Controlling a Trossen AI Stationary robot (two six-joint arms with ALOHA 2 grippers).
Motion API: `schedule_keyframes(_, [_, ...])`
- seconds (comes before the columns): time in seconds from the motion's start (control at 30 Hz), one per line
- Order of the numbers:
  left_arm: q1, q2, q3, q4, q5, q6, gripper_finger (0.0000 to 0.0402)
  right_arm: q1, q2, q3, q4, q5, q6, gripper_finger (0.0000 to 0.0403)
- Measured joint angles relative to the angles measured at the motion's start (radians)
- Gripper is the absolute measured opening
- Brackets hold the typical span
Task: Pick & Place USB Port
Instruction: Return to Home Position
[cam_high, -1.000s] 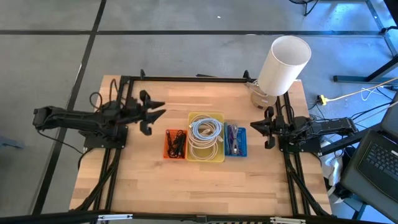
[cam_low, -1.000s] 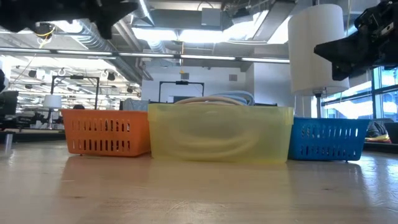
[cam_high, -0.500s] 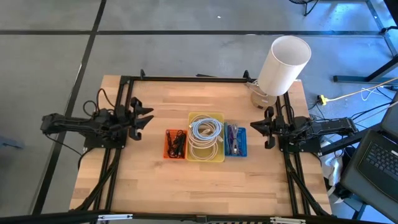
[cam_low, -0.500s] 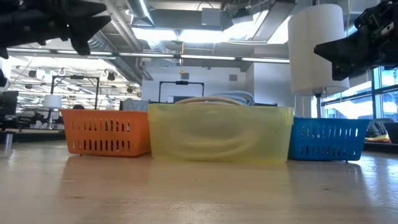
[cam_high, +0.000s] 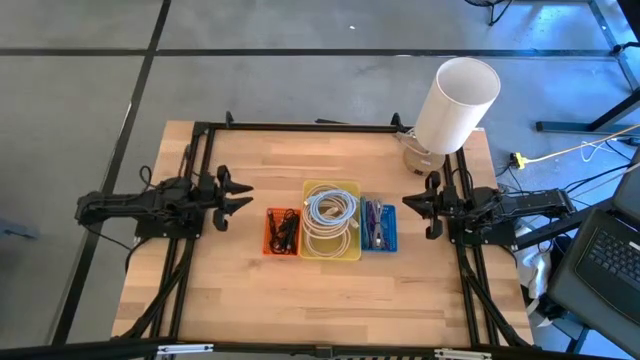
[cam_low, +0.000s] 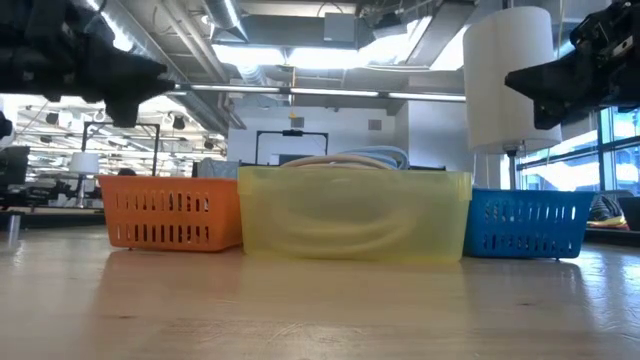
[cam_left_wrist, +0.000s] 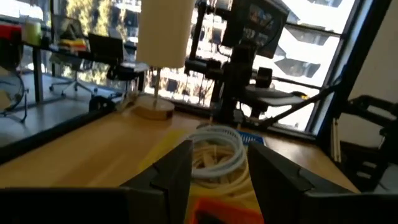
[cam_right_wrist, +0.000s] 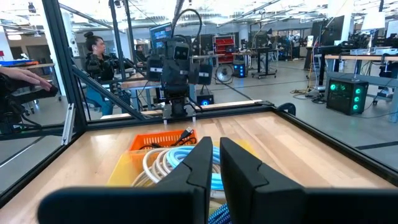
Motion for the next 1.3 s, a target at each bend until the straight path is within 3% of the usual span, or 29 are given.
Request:
schedule_keyframes(0.2, [0.029, 0.0, 0.0, -0.06, 0.092, 0.001, 0.0148, 0.0, 0.0, 0.0, 0.0, 0.0, 0.0, 0.0033])
schedule_keyframes(1.3, [0.034, 0.0, 0.0, -0.055, 0.079, 0.015, 0.0148, 0.0, 0.0, 0.0, 0.0, 0.0, 0.0, 0.0033])
